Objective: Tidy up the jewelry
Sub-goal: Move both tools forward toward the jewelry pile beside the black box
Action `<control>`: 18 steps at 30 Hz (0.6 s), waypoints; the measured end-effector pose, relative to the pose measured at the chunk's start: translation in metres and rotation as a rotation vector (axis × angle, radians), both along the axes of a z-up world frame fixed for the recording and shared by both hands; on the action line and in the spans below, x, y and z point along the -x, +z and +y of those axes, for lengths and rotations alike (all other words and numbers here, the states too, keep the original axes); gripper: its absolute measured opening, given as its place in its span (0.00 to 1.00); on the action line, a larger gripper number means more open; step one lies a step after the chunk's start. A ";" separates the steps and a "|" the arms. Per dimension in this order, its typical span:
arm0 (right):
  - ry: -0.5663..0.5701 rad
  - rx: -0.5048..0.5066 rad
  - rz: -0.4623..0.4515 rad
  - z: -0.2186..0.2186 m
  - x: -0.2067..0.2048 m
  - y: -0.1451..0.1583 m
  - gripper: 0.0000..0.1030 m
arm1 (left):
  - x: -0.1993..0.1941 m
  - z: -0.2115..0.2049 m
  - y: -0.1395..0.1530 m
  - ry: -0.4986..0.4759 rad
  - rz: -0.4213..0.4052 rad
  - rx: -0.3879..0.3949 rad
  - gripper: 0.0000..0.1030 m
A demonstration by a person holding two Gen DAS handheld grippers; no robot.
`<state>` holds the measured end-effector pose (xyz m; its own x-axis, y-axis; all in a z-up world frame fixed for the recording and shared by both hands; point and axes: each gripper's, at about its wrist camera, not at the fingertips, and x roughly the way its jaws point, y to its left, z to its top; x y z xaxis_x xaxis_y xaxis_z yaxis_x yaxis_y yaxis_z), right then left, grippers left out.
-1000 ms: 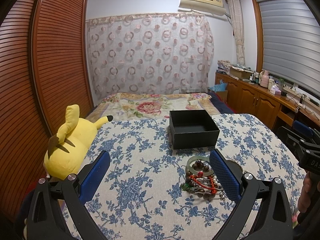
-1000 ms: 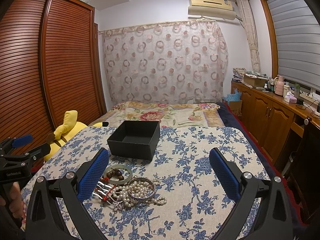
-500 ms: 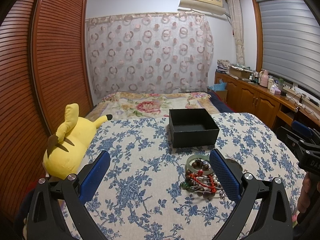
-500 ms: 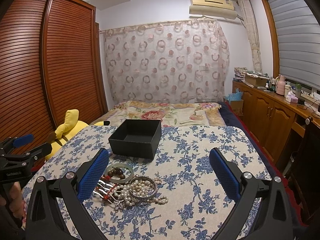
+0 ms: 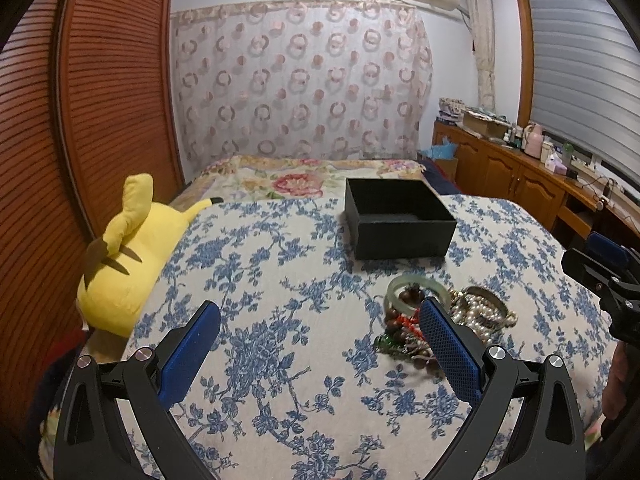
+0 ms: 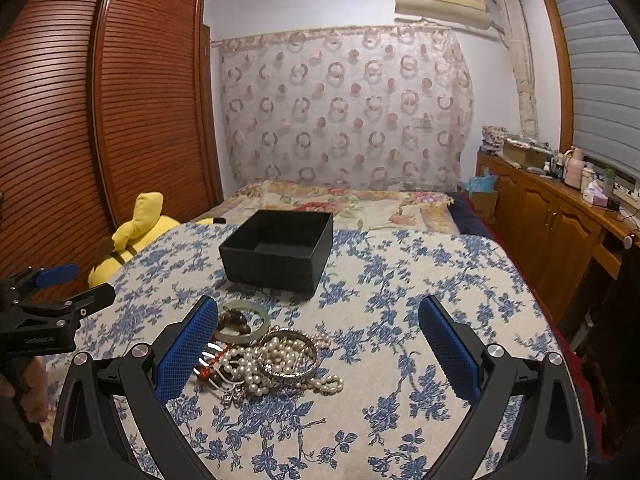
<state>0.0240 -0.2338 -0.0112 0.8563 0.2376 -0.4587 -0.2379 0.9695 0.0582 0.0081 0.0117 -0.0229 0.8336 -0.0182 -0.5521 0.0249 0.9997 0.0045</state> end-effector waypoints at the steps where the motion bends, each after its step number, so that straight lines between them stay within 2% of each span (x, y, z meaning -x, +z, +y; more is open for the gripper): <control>1: 0.004 0.005 0.005 0.001 -0.001 -0.002 0.98 | -0.001 0.001 -0.002 0.001 0.004 0.002 0.94; 7: 0.041 0.022 0.051 0.002 -0.010 -0.014 0.89 | -0.006 0.008 -0.013 0.004 0.030 0.014 0.94; 9: 0.055 0.029 0.070 0.004 -0.013 -0.018 0.81 | -0.008 0.009 -0.017 0.003 0.041 0.018 0.94; 13: 0.093 0.049 0.121 0.004 -0.020 -0.029 0.71 | -0.015 0.011 -0.028 -0.010 0.076 0.029 0.94; 15: 0.111 0.067 0.148 0.005 -0.025 -0.034 0.62 | -0.020 0.010 -0.034 -0.028 0.101 0.035 0.94; 18: 0.142 0.082 0.190 0.004 -0.029 -0.043 0.54 | -0.026 0.006 -0.043 -0.065 0.134 0.039 0.94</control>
